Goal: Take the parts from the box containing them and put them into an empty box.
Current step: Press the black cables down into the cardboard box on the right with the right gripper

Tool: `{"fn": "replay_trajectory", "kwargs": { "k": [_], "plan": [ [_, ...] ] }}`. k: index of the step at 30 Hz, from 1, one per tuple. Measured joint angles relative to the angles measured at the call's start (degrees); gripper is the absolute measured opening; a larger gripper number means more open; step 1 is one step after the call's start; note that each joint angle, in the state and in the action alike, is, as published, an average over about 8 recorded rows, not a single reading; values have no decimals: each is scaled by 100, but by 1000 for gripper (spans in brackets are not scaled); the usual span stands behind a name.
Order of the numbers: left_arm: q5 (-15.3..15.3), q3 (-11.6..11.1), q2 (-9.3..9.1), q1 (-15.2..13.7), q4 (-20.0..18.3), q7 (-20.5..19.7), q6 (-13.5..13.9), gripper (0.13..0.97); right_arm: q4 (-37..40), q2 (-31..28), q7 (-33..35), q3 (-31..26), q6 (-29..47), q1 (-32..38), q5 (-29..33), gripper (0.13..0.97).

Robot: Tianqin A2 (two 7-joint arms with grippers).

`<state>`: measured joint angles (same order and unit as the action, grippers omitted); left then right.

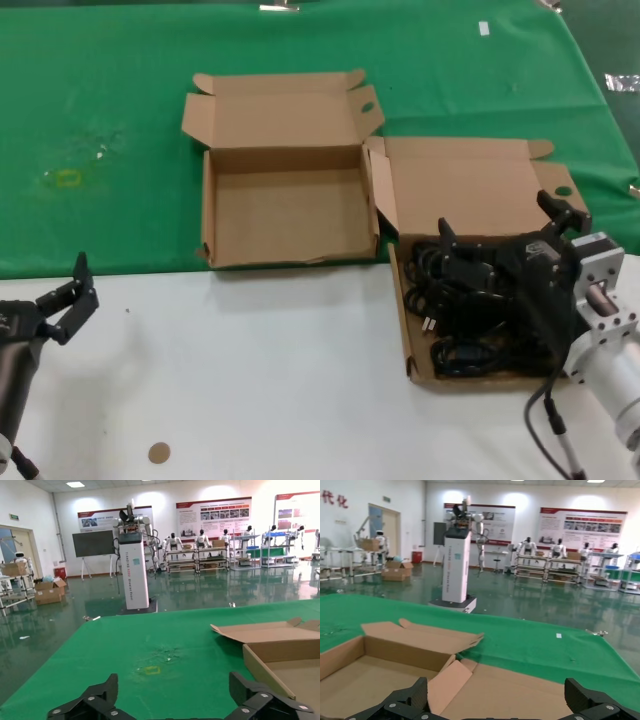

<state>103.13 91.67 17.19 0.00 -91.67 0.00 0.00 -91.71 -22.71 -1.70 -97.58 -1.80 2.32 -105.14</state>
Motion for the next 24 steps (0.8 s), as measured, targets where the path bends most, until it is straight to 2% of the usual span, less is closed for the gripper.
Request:
{"fn": "replay_trajectory", "kwargs": {
  "k": [1, 7, 10, 12, 18, 22, 24],
  "plan": [
    [0, 0, 0, 0, 0, 0, 0, 860, -18, -135, -15, -102, -50, 21, -94, 966],
    [0, 0, 0, 0, 0, 0, 0, 741, -155, -1251, -167, -804, -190, 264, -693, 966],
    [0, 0, 0, 0, 0, 0, 0, 701, -237, -1950, -348, -1164, -81, 457, -905, 966],
    [0, 0, 0, 0, 0, 0, 0, 645, -295, -2436, -536, -1379, 89, 608, -968, 966],
    [0, 0, 0, 0, 0, 0, 0, 478, -458, -3739, -1342, -1744, 1039, 1149, -777, 966],
    [0, 0, 0, 0, 0, 0, 0, 478, -503, -4319, -1781, -1795, 1939, 1544, -543, 966],
    [0, 0, 0, 0, 0, 0, 0, 433, -483, -4510, -1894, -1829, 2421, 1767, -445, 966]
  ]
}}
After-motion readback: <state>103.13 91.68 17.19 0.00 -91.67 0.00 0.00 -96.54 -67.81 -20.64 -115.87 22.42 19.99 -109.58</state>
